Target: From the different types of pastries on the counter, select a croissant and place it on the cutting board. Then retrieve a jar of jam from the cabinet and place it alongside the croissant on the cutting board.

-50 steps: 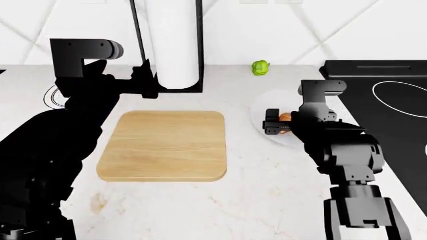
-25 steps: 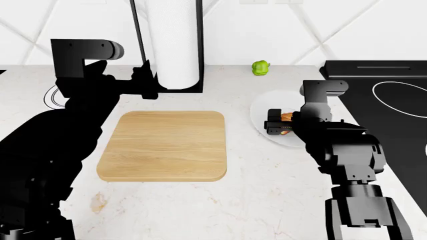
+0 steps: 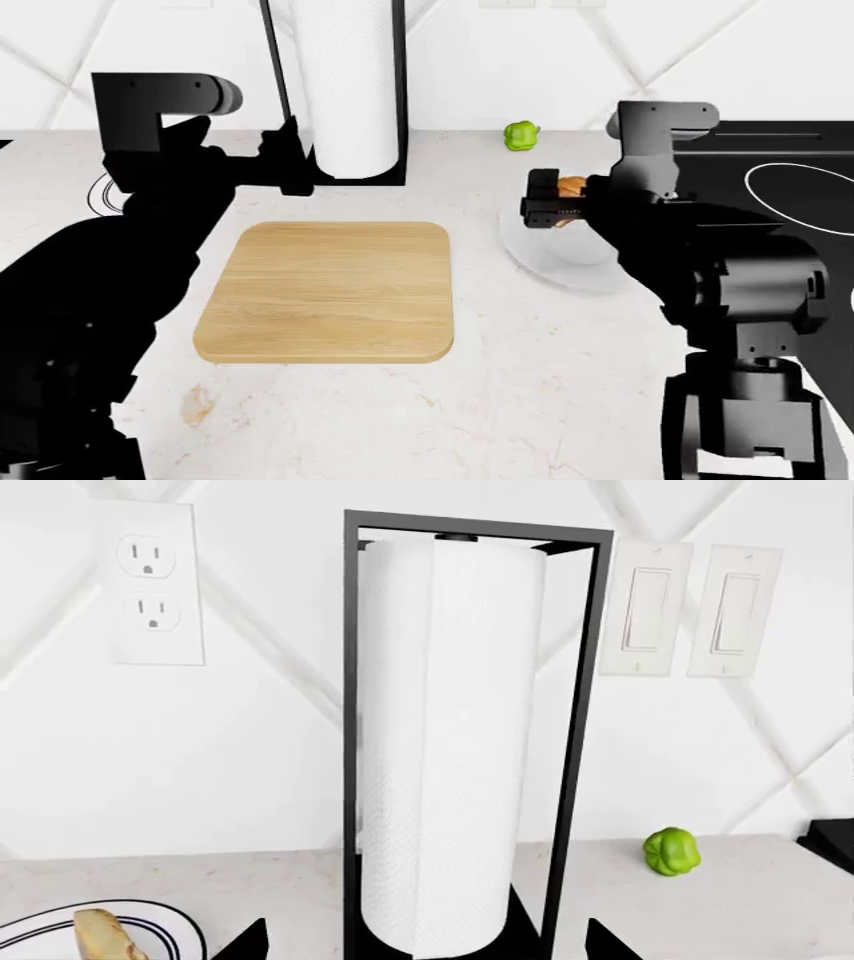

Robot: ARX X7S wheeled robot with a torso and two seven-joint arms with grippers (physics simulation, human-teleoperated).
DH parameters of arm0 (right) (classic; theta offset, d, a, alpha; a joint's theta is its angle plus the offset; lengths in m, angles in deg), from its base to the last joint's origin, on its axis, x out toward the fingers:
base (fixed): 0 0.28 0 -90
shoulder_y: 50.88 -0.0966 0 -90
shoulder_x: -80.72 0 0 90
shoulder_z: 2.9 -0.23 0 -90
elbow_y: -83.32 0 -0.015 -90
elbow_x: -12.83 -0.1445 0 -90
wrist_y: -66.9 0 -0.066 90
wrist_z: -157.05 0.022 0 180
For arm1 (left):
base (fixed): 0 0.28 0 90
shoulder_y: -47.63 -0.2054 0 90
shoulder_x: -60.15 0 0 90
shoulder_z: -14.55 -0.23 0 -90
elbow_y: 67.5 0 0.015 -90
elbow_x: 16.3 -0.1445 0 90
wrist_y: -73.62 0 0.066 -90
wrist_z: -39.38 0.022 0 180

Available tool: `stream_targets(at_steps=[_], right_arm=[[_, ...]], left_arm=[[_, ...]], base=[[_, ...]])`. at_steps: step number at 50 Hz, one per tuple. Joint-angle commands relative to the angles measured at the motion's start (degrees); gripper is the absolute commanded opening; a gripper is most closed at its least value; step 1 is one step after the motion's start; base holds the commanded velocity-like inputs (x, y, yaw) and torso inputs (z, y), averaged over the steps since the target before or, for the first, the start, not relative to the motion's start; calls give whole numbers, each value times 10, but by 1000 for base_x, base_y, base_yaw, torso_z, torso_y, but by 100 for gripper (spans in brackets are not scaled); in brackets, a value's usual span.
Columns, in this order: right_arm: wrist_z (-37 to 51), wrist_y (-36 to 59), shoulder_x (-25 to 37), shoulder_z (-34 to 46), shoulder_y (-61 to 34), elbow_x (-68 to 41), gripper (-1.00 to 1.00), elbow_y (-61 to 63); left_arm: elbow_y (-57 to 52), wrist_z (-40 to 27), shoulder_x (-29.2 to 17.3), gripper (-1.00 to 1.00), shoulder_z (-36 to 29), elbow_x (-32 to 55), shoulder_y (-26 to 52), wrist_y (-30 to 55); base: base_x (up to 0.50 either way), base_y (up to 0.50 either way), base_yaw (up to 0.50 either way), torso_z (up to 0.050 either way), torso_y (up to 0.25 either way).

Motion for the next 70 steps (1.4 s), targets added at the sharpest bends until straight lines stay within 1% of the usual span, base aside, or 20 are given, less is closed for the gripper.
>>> stream_targets(at_steps=[1,11,23,28,36,39,42,43,54,59,65,70], right_arm=[[-26,14,-29,40,17,-20,-100,36],[-55,19,-72,106,50,-48,-100,69],[-64,-22,-105,140,44,-95,-100,48],[-56,-61,-106,176,41,-129,-100,11],[-63,-150,-106,254,16,-164,-100,-109],[-65,-171,-105,272,7,-170,-100,-142],[-62,-175,-101,282,3,-178,-100,-146],[-61,-175,-100,285,3,-180,100,-143],[-32,-165,-80,279,1,-201,100,-108],[-4,-139,-60,257,1,-224,100,-50],[44,-92,-25,205,3,-271,100,57],[97,-45,9,134,0,-329,100,155]], left_arm=[[-2,-3,-1,100,8,9,2,6],[4,-4,-5,100,8,9,3,4],[13,-5,-6,100,2,6,3,-2],[11,-6,-7,100,2,7,2,-1],[10,-6,-9,100,0,8,-2,-4],[12,-5,-9,100,0,8,-3,-6],[15,-4,-10,100,-1,7,-4,-9],[17,-4,-10,100,-1,7,-4,-10],[0,-9,-11,100,7,20,-4,3],[-12,-14,-11,100,15,28,-3,10],[-23,-19,-11,100,24,38,2,19],[-44,-27,-13,100,35,50,8,36]], base=[[0,0,0,0,0],[0,0,0,0,0],[0,0,0,0,0],[0,0,0,0,0],[0,0,0,0,0],[0,0,0,0,0],[0,0,0,0,0],[0,0,0,0,0],[0,0,0,0,0],[0,0,0,0,0],[0,0,0,0,0],[0,0,0,0,0]])
